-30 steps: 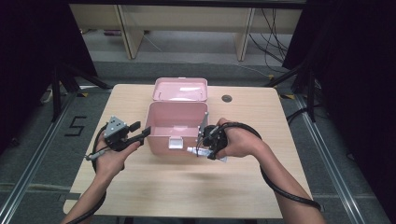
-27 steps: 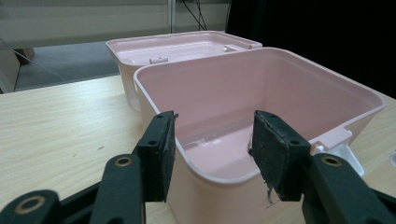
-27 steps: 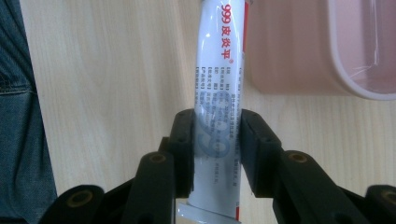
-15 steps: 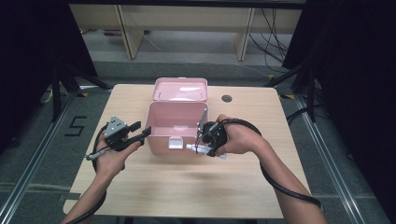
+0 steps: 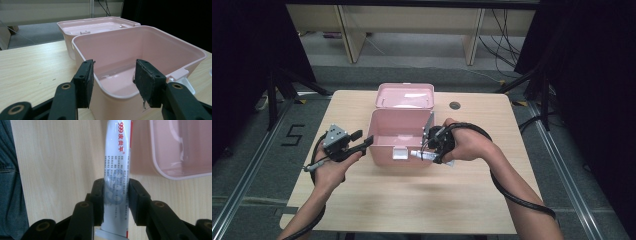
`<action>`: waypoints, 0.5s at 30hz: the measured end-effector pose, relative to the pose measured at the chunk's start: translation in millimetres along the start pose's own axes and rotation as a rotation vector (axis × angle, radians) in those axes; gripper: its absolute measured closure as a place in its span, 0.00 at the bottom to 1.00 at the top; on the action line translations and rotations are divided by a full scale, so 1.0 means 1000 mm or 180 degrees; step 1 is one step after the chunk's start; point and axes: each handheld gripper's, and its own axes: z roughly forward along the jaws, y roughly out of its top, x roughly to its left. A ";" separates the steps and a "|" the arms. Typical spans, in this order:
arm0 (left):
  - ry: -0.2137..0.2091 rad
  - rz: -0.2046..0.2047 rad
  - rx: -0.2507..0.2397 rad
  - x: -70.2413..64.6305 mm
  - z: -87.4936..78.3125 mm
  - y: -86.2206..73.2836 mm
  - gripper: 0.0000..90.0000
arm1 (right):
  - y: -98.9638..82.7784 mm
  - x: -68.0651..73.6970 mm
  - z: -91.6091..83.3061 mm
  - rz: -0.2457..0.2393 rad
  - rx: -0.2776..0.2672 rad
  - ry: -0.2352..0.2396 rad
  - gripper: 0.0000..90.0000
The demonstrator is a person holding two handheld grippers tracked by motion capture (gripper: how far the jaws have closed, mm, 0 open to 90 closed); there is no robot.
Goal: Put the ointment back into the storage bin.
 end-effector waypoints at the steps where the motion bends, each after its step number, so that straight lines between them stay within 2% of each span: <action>1: -0.0001 -0.0001 0.0000 0.000 0.000 0.000 0.55 | 0.000 -0.001 0.000 -0.0034 -0.0029 -0.0014 0.77; 2: -0.0003 -0.0003 0.0000 0.000 0.000 0.000 0.55 | 0.001 -0.002 -0.001 -0.0051 -0.0019 -0.0018 0.77; 3: -0.0004 -0.0007 -0.0001 0.000 0.000 0.000 0.55 | 0.002 0.000 -0.003 0.0018 0.0033 -0.0030 0.77; 6: -0.0004 -0.0004 -0.0001 0.000 0.000 0.000 0.55 | 0.002 -0.003 -0.003 -0.0068 -0.0044 -0.0035 0.77; 8: -0.0002 -0.0001 0.0000 0.000 0.000 0.000 0.55 | 0.003 -0.002 -0.004 -0.0016 0.0002 -0.0035 0.77; 10: 0.0000 0.0003 0.0004 0.000 0.000 0.000 0.55 | 0.004 -0.004 -0.005 -0.0071 -0.0015 -0.0032 0.77; 11: 0.0003 0.0002 0.0003 0.000 0.000 0.000 0.55 | 0.004 -0.006 -0.004 -0.0157 -0.0065 -0.0045 0.77; 12: 0.0003 0.0001 0.0001 0.000 0.000 0.000 0.55 | 0.005 -0.006 -0.005 -0.0114 -0.0032 -0.0052 0.77; 13: 0.0003 -0.0002 -0.0001 0.000 -0.001 0.000 0.55 | 0.005 -0.003 -0.007 0.0023 0.0034 -0.0046 0.77; 14: 0.0003 -0.0002 -0.0001 0.000 -0.001 0.000 0.55 | 0.005 -0.006 -0.006 -0.0070 -0.0013 -0.0035 0.77; 15: 0.0001 0.0000 0.0000 0.000 -0.001 0.000 0.55 | 0.006 -0.005 -0.007 -0.0055 0.0003 -0.0047 0.77</action>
